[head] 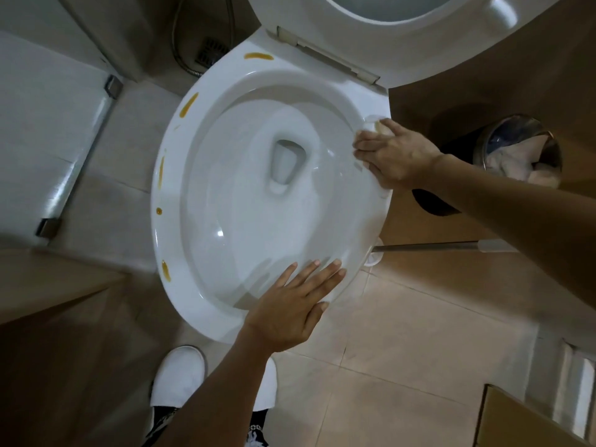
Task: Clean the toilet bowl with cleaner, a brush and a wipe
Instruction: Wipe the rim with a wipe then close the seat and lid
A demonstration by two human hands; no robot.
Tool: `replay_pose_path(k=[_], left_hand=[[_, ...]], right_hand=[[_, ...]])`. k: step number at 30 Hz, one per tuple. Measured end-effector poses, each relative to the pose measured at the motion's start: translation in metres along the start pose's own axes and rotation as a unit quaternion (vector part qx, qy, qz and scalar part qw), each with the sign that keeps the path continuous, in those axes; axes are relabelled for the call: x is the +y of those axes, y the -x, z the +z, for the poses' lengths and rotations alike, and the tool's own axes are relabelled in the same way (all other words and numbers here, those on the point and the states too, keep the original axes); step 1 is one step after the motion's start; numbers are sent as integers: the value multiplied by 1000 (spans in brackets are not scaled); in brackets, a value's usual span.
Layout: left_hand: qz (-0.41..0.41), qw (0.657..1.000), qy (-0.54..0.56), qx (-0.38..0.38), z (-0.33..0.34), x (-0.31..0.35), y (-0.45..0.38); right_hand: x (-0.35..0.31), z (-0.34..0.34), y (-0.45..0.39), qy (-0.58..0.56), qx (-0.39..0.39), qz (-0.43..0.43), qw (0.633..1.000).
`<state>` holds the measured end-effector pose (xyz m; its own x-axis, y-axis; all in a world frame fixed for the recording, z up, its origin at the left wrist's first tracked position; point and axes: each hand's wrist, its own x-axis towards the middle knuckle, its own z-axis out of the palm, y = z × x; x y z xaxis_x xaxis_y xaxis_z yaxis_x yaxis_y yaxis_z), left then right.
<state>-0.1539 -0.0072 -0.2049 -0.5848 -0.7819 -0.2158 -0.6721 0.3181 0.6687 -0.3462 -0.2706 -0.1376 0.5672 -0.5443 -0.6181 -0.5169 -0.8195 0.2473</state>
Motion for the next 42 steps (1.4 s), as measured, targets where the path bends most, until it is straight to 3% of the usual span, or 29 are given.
replay_pose_path(k=[5, 12, 18, 25, 42], left_hand=[[-1, 1000, -3, -2, -1, 1, 0], [3, 1000, -7, 8, -2, 2, 1], [1, 1000, 15, 4, -2, 1, 1], [1, 1000, 2, 19, -2, 1, 2], [-1, 1000, -1, 1, -1, 1, 0]], right_hand=[[8, -14, -32, 153, -33, 16, 988], [23, -35, -74, 294, 17, -42, 955], [26, -28, -63, 295, 7, -19, 955], [19, -46, -91, 279, 49, -58, 957], [16, -36, -77, 228, 41, -9, 973]])
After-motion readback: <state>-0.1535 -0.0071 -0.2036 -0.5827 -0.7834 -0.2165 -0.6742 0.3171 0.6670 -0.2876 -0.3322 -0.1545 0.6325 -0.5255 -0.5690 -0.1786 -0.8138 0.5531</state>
